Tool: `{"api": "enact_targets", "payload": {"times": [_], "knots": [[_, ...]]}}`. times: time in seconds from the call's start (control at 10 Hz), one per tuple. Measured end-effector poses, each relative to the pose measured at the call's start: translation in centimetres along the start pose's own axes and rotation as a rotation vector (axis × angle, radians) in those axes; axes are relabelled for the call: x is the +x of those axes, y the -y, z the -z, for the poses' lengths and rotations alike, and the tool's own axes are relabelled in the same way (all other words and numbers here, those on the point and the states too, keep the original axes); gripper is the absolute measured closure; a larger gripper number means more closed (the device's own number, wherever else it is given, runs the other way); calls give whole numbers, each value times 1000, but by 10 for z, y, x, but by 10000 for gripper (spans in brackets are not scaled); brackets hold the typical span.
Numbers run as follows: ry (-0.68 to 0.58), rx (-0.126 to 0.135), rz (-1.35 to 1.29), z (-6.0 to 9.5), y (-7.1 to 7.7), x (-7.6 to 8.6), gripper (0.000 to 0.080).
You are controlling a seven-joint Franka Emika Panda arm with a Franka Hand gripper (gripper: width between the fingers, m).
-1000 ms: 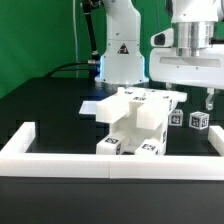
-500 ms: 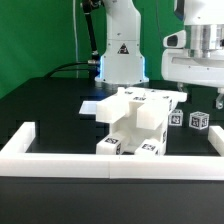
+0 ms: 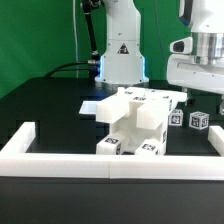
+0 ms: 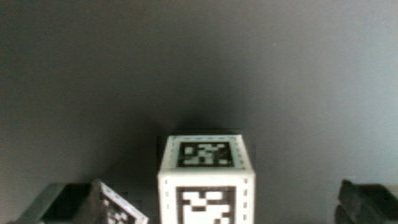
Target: Assemble chair
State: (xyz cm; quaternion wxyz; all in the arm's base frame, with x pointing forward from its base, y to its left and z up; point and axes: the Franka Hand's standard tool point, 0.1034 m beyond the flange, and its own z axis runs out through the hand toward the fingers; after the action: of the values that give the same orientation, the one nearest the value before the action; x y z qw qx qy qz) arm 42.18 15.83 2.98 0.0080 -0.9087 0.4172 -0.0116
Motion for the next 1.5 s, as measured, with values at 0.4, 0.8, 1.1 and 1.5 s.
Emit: {"api": "enact_targets", "payload": {"times": [0.4,0.8,1.1,1.5], "knots": [[-7,-15,-9,-9,0,6,150],[-11,-16,-8,-13,4,8,150],[-12,-26,-5,-17,2,7,408],[-15,-26,-4,-18,0,8,513]]}}
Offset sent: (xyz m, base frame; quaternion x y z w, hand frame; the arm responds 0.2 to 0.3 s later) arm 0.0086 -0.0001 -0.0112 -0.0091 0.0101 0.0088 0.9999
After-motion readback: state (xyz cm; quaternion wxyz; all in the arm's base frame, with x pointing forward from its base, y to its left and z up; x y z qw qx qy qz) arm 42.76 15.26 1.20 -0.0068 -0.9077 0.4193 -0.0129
